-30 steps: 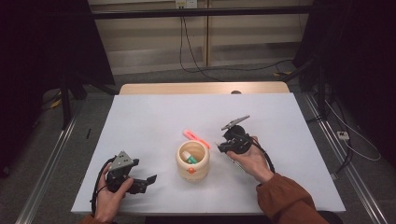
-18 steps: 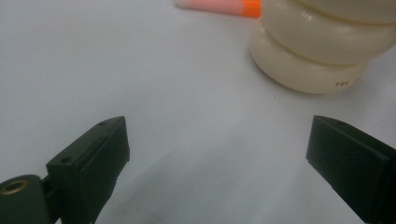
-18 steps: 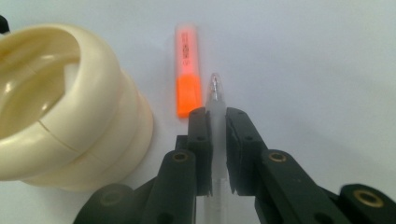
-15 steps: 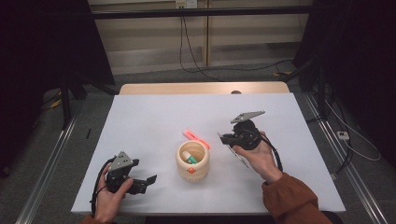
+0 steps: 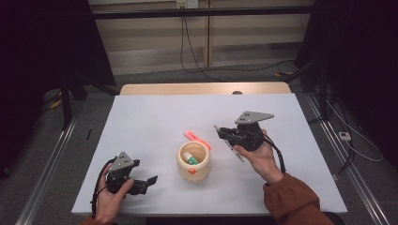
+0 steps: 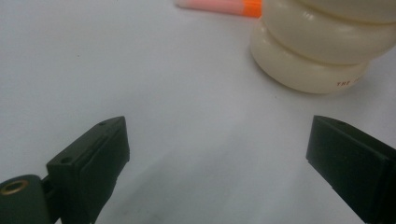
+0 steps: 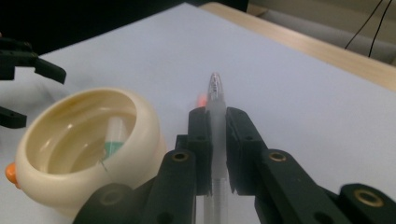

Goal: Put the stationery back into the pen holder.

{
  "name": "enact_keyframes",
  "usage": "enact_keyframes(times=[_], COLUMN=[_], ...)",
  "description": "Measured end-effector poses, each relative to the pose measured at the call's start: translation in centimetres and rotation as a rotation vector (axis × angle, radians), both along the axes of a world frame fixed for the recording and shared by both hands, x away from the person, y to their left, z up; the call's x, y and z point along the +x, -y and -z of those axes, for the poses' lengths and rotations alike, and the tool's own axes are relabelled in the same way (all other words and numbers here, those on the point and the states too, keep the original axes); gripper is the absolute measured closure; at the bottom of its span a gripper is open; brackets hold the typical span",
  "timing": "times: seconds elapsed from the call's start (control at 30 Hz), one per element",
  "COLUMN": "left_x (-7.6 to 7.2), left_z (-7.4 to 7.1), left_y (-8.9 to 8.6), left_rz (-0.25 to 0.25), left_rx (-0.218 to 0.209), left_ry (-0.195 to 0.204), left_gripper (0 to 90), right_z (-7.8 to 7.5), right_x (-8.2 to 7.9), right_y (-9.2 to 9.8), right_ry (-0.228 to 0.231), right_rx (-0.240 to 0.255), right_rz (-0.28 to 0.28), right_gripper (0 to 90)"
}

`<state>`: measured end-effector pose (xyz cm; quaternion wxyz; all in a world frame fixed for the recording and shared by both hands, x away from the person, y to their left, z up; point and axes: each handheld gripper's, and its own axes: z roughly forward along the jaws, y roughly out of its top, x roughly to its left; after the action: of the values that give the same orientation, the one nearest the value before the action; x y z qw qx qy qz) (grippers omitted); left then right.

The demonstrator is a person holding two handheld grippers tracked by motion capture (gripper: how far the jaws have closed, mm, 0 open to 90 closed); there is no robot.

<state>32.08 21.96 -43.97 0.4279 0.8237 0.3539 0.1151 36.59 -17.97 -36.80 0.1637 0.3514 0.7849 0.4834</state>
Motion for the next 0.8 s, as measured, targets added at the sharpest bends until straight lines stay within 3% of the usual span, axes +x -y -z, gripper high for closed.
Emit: enact_keyframes(times=[0.1, 0.4, 0.6, 0.8], left_x=[0.0, 0.0, -0.2, -0.1], left_z=[0.0, 0.0, 0.0, 0.0], left_y=[0.1, 0.1, -0.1, -0.1], left_rz=[0.001, 0.005, -0.009, -0.006], left_rx=[0.004, 0.002, -0.004, -0.007], left_ry=[-0.003, 0.003, 0.008, 0.012], left_gripper=[5.9, 5.8, 5.8, 5.8], right_z=[-0.3, -1.9, -3.2, -4.2], right_x=[-0.2, -0.7, -0.8, -0.5], right_y=[0.1, -0.5, -1.8, -3.2], right_ry=[0.026, 0.093, 0.122, 0.151], right_rx=[0.05, 0.137, 0.169, 0.241], right_rz=[-0.012, -0.039, -0.08, -0.086], right_gripper=[81.6, 81.6, 81.6, 81.6])
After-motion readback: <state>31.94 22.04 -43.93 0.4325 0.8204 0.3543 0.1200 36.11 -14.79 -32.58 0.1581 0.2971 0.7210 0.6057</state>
